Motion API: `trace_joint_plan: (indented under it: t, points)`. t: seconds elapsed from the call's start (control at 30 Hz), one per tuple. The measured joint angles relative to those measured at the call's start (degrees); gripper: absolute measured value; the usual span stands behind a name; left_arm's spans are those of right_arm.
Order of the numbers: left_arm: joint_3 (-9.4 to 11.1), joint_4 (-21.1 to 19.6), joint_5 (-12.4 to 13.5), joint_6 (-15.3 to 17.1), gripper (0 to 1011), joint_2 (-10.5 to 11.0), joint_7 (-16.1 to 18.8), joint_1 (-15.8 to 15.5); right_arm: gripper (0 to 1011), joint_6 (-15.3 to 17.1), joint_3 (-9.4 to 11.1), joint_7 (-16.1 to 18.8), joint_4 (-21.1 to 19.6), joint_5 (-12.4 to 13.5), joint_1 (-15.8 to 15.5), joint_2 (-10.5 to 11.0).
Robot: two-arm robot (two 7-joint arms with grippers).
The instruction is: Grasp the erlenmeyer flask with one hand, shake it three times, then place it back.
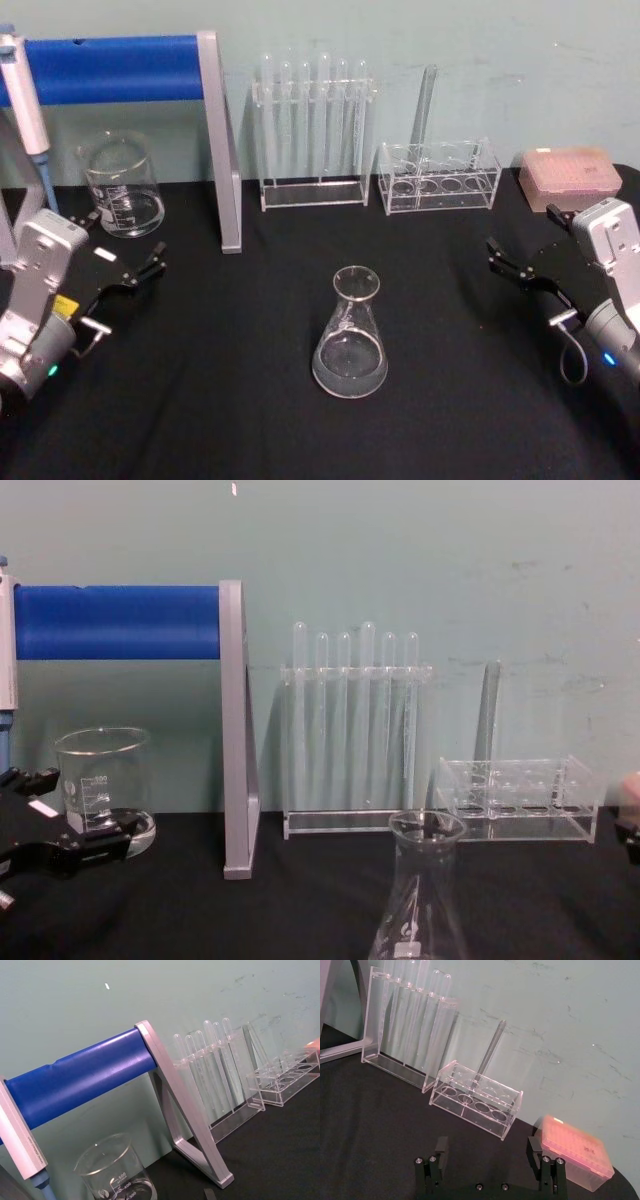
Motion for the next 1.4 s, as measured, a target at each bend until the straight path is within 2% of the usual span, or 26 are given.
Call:
trace_joint_plan:
  t: [0.8, 0.93, 1.07, 1.1, 1.4]
  points:
    - [0.0, 0.0, 0.0, 0.0, 1001, 0.0, 0.0, 0.0, 1000, 0.0, 0.0, 0.0, 0.0, 0.0, 0.0, 0.0]
    - [0.0, 0.0, 0.0, 0.0, 1001, 0.0, 0.0, 0.0, 1000, 0.1, 0.8, 0.6, -1.2, 0.1, -0.8, 0.4]
    - [0.0, 0.0, 0.0, 0.0, 1001, 0.0, 0.0, 0.0, 1000, 1.2, 2.2, 3.1, -3.5, 2.4, -2.3, 1.4]
    - [0.0, 0.0, 0.0, 0.0, 1001, 0.0, 0.0, 0.0, 1000, 2.1, 2.8, 4.4, -4.8, 3.7, -3.0, 1.9]
    - [0.0, 0.0, 0.0, 0.0, 1001, 0.0, 0.0, 0.0, 1000, 3.8, 5.5, 10.1, -12.4, 8.0, -8.0, 5.4]
